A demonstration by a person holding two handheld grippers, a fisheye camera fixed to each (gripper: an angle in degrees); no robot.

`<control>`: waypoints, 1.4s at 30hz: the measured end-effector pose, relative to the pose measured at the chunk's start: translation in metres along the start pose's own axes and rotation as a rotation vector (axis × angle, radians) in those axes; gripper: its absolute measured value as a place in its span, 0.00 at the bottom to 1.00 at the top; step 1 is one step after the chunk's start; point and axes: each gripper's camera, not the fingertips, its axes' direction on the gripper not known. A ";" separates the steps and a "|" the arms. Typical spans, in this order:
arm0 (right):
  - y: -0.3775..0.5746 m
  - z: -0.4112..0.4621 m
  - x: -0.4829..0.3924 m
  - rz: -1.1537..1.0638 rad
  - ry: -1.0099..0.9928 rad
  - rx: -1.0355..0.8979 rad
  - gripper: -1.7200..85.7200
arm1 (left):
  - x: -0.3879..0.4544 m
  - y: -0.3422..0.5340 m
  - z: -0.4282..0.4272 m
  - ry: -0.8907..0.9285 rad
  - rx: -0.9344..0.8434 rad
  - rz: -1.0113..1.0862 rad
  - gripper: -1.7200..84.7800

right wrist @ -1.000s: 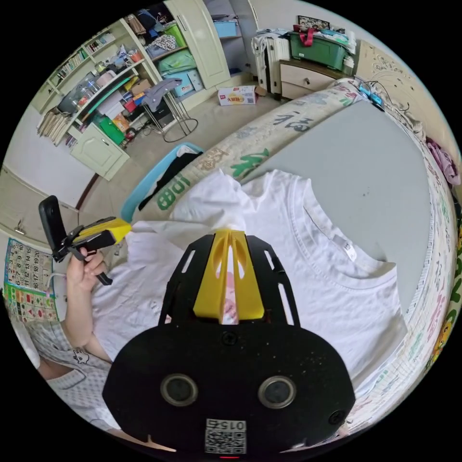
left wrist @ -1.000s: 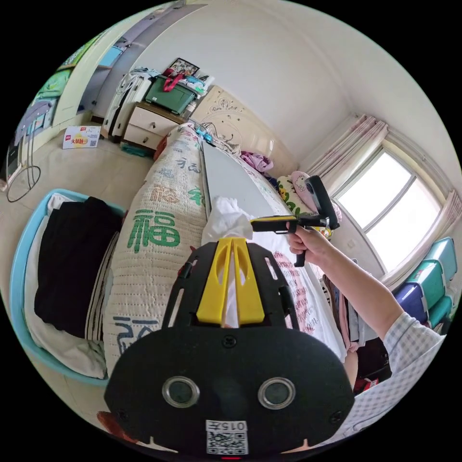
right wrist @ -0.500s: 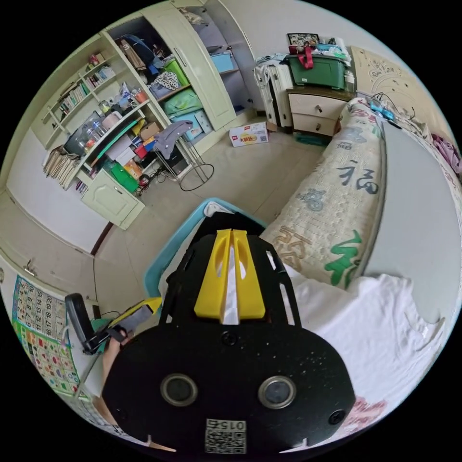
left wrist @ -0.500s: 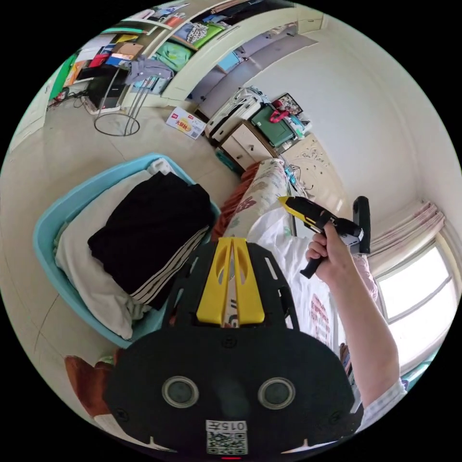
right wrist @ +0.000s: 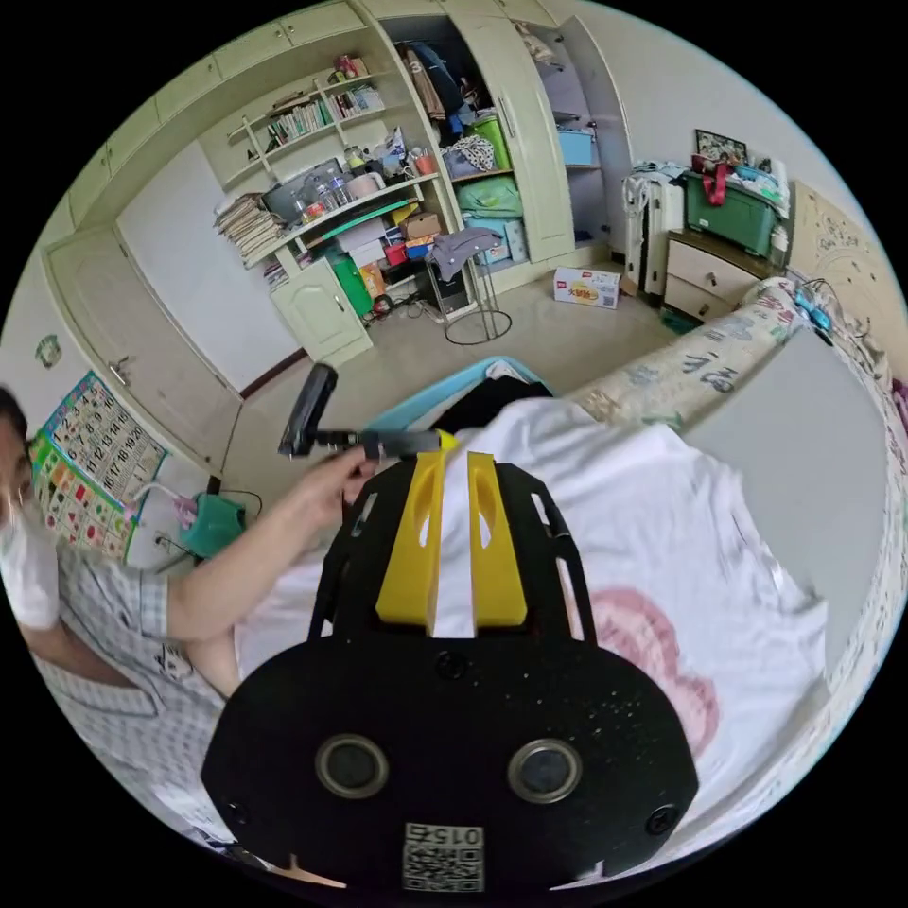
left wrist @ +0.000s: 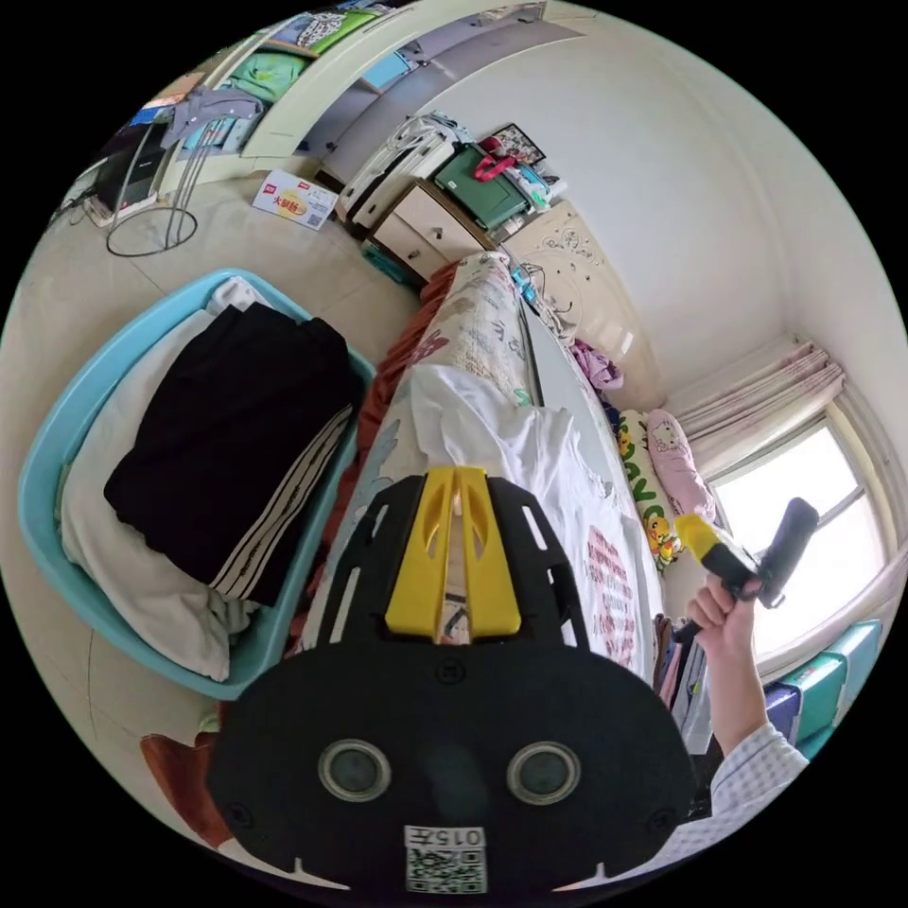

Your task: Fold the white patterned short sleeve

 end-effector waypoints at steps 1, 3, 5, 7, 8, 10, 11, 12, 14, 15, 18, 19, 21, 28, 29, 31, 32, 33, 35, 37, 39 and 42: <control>0.037 -0.018 0.003 -0.001 0.046 -0.005 0.08 | 0.002 0.004 -0.010 -0.021 0.038 -0.009 0.02; 0.093 -0.044 0.014 0.040 0.147 -0.020 0.07 | 0.005 0.010 -0.026 -0.084 0.082 -0.017 0.02; 0.165 -0.079 0.033 0.148 0.284 -0.047 0.07 | 0.008 0.015 -0.037 -0.108 0.093 -0.020 0.02; 0.218 -0.105 0.044 0.238 0.324 -0.050 0.08 | 0.017 0.021 -0.045 -0.187 0.070 -0.007 0.03; 0.253 -0.121 0.050 0.308 0.329 -0.045 0.09 | 0.019 0.023 -0.048 -0.219 0.060 -0.009 0.04; 0.306 -0.143 0.055 0.414 0.342 -0.030 0.10 | 0.034 0.035 -0.070 -0.238 0.054 0.028 0.06; 0.341 -0.155 0.055 0.479 0.358 -0.012 0.11 | 0.038 0.040 -0.078 -0.223 0.061 0.034 0.07; 0.357 -0.159 0.054 0.510 0.368 -0.004 0.11 | 0.049 0.051 -0.094 -0.186 0.076 0.056 0.07; 0.416 -0.163 0.051 0.604 0.391 -0.002 0.12 | 0.071 0.069 -0.114 -0.152 0.070 0.118 0.08; 0.441 -0.159 0.050 0.638 0.408 -0.020 0.13 | 0.087 0.081 -0.123 -0.162 0.041 0.171 0.09; 0.480 -0.145 0.049 0.701 0.428 -0.054 0.14 | 0.116 0.124 -0.139 -0.155 -0.101 0.257 0.12; 0.493 -0.135 0.047 0.697 0.403 -0.060 0.14 | 0.123 0.151 -0.145 -0.134 -0.155 0.290 0.12; 0.509 -0.119 0.043 0.687 0.366 -0.043 0.14 | 0.130 0.196 -0.156 -0.154 -0.215 0.335 0.13; 0.539 -0.071 0.046 0.690 0.429 0.022 0.13 | 0.124 0.323 -0.183 -0.212 -0.277 0.302 0.13; 0.545 -0.057 0.050 0.694 0.435 0.013 0.14 | 0.124 0.328 -0.180 -0.206 -0.287 0.292 0.13; 0.554 -0.033 0.059 0.705 0.477 -0.034 0.13 | 0.130 0.345 -0.178 -0.249 -0.240 0.306 0.11; 0.561 -0.020 0.064 0.706 0.499 -0.037 0.12 | 0.131 0.347 -0.177 -0.269 -0.232 0.307 0.10; 0.564 -0.015 0.067 0.708 0.503 -0.029 0.12 | 0.132 0.351 -0.176 -0.280 -0.227 0.313 0.09; 0.572 0.004 0.084 0.713 0.494 -0.007 0.11 | 0.134 0.352 -0.175 -0.271 -0.240 0.309 0.03; 0.573 0.017 0.093 0.691 0.485 -0.010 0.10 | 0.144 0.355 -0.183 -0.280 -0.240 0.329 0.02; 0.571 0.035 0.105 0.669 0.497 -0.041 0.08 | 0.151 0.360 -0.195 -0.307 -0.208 0.339 0.01; 0.570 0.053 0.115 0.657 0.512 -0.074 0.06 | 0.156 0.365 -0.206 -0.326 -0.196 0.336 0.01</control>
